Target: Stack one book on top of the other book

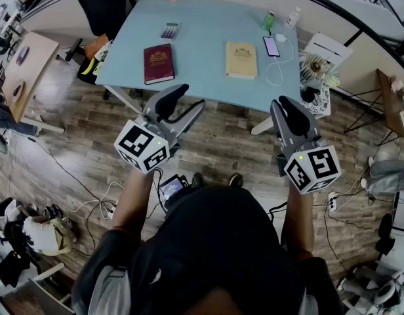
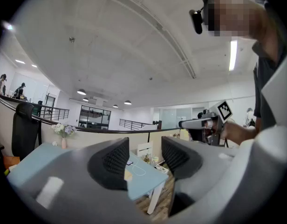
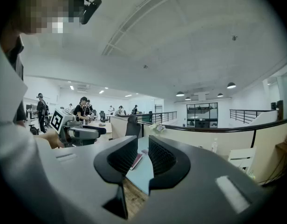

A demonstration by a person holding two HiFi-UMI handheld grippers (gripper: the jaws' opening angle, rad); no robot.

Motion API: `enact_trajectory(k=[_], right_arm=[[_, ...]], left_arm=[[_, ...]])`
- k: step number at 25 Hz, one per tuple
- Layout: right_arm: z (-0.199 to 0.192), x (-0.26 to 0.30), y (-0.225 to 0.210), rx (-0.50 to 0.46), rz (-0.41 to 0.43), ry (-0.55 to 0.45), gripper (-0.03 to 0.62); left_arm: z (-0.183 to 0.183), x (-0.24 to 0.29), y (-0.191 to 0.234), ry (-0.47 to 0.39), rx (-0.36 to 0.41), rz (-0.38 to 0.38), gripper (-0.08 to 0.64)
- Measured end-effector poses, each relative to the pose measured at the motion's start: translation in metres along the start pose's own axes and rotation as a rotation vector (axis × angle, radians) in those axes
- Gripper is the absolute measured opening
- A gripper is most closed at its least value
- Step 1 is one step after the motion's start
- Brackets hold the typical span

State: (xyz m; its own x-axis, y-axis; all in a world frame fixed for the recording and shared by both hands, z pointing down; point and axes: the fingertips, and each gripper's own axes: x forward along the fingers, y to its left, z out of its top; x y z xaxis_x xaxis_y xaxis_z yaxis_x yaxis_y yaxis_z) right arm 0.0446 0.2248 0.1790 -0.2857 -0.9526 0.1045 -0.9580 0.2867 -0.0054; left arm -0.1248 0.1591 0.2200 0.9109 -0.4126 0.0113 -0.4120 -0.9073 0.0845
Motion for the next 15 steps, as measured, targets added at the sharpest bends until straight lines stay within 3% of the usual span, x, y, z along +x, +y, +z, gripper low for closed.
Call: enact_trajectory(k=[15], right_arm=[[-0.006, 0.037, 0.020, -0.002, -0.029, 0.027, 0.074]], left_arm=[[-0.014, -0.016, 0.036, -0.003, -0.027, -0.033, 0.252]])
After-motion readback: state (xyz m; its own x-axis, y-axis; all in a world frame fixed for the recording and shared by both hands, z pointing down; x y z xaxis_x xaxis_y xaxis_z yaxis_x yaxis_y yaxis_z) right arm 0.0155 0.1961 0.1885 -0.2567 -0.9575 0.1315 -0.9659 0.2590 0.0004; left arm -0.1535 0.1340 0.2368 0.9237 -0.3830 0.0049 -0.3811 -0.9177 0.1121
